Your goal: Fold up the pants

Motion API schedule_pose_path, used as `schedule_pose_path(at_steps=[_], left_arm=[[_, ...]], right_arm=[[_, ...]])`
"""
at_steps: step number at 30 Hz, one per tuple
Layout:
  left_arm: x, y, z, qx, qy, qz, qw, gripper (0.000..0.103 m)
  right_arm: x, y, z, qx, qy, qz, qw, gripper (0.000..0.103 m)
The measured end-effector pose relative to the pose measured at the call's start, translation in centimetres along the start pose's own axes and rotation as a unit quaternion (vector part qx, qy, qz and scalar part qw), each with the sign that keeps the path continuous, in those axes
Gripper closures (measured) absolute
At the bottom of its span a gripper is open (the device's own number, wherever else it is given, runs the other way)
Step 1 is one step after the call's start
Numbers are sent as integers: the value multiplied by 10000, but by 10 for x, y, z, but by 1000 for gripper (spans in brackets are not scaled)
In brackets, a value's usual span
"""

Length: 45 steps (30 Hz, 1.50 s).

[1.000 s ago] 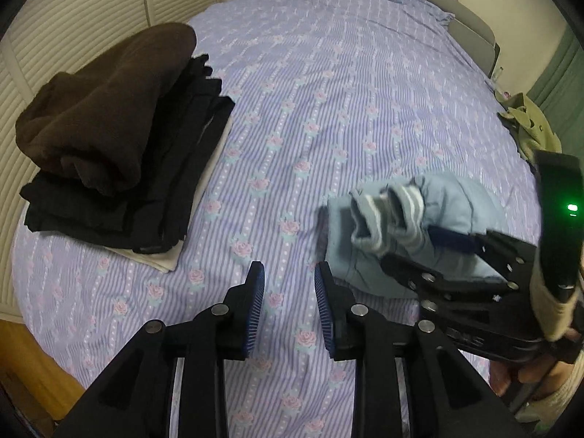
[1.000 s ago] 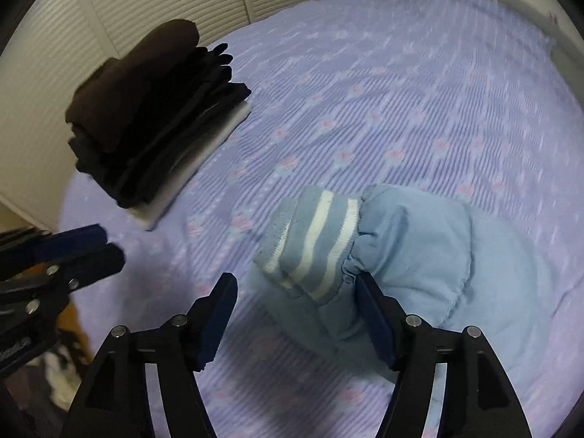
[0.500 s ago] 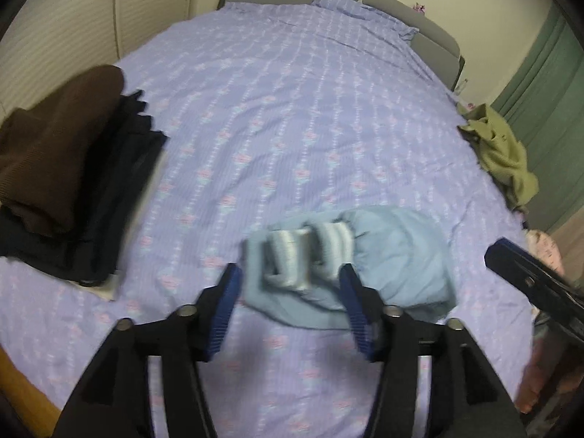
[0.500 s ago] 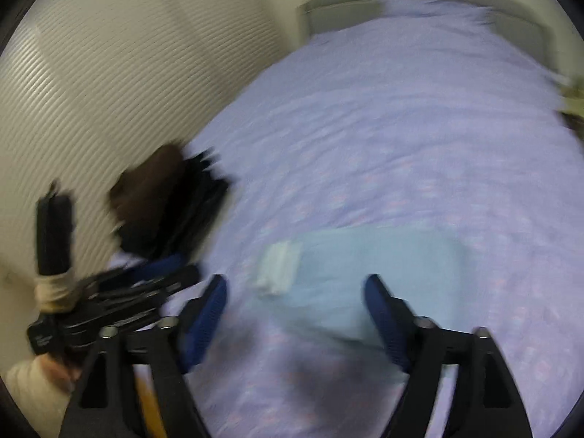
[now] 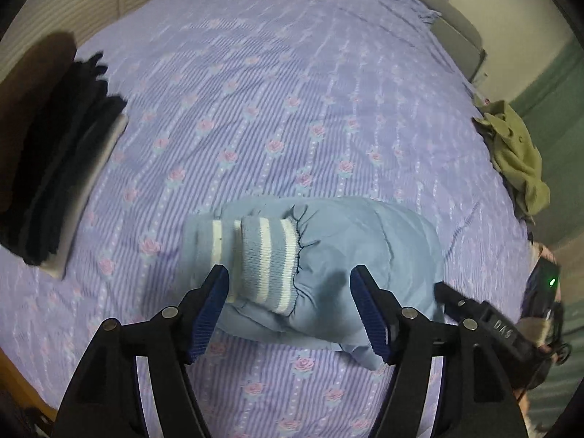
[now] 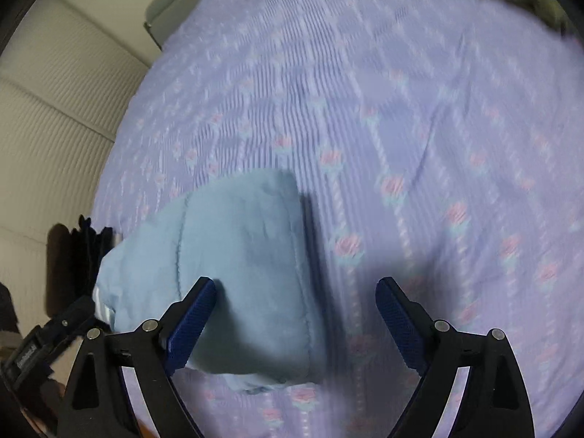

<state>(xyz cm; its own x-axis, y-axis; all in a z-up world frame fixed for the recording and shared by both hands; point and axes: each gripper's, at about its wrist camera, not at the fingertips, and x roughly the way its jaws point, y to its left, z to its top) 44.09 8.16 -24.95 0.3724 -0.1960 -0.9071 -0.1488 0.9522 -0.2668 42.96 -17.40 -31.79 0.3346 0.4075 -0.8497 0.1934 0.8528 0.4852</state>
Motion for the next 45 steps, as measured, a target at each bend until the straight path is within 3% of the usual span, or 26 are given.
schedule_pose_path(at_steps=[7,13,23,26,29,34,36,37,39,42,45], left_arm=[[21,45,-9,-541,223,213,9981,28],[45,98,-21,-1482,495,-223,9875,18],[81,124,-30,-1713,629,-732,9805,6],[88,131,-35,-1933,672,-984,9739,5],[103,141,-43,-2276,811,-1260,9621,3],[114,146,-42,-2593,826,-1449,9513,2],[113,145,-41,-2735,819,-1524,9462,6],[110,143,-39,-2789,794,-1661,9425,18],[102,142,-37,-2836,775,-1668,9411,28],[84,138,-36,-2783,707,-1617,9442,42],[72,133,-35,-2645,539,-1590,9497,42]], right_arm=[[34,20,-10,-82,565,469,9973,13],[59,59,-19,-571,759,290,9951,13],[79,65,-15,-621,929,122,9937,13],[84,67,-14,-610,955,81,9935,13],[92,74,-13,-690,953,-6,9931,13],[105,80,-11,-627,1015,-52,9928,11],[110,81,-7,-575,1026,-8,9931,11],[112,82,-7,-551,1026,4,9932,11],[115,85,-4,-459,1025,39,9937,12],[112,90,-3,-472,1022,104,9936,22],[106,92,-3,-527,936,132,9941,23]])
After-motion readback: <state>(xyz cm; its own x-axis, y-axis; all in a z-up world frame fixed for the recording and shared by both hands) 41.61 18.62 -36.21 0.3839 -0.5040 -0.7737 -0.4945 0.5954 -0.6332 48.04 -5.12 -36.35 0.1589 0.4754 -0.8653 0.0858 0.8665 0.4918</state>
